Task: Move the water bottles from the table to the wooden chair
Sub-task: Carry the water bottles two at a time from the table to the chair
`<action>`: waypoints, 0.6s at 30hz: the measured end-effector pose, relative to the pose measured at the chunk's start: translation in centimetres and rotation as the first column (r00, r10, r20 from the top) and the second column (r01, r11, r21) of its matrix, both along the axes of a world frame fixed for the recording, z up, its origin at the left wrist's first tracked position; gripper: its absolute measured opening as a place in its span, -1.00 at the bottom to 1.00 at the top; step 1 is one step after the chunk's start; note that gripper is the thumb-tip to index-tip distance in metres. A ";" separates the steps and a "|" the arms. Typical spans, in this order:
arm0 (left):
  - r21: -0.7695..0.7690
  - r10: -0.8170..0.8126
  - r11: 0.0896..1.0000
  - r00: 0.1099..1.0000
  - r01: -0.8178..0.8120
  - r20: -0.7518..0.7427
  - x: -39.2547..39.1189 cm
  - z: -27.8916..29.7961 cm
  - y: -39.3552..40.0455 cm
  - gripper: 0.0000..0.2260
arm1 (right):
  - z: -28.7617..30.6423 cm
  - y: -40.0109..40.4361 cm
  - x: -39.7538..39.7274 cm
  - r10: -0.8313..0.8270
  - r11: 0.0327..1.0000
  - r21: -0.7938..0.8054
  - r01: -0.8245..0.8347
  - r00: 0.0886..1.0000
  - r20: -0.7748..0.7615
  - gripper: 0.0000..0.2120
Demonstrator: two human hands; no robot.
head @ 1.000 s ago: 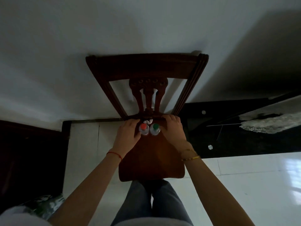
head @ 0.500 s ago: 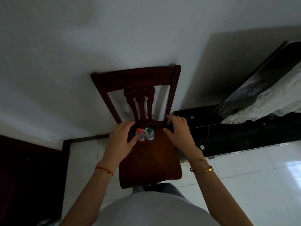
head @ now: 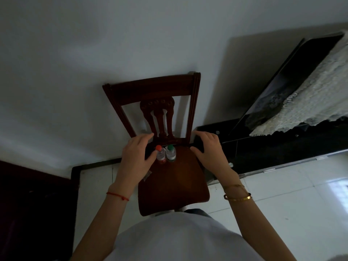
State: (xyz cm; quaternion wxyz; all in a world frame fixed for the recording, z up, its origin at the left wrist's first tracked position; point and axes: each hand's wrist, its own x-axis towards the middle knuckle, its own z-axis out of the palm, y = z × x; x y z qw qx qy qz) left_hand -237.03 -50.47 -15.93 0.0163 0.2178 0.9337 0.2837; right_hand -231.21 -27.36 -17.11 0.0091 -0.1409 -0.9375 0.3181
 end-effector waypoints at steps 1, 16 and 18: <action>0.008 -0.015 1.000 1.000 0.015 -0.002 0.0 0.2 0.3 -0.55 | 0.1 0.2 0.4 -0.017 1.000 0.001 0.017 1.000 -0.006 -0.48; -0.004 -0.505 0.863 0.862 0.505 -0.031 5.0 2.8 15.4 -0.55 | 1.5 8.4 16.4 -0.494 0.869 0.011 0.495 0.868 -0.061 -0.48; -0.005 -0.570 0.821 0.820 0.571 -0.039 6.9 2.7 18.6 -0.55 | 1.6 10.3 19.8 -0.554 0.832 0.004 0.555 0.830 -0.070 -0.49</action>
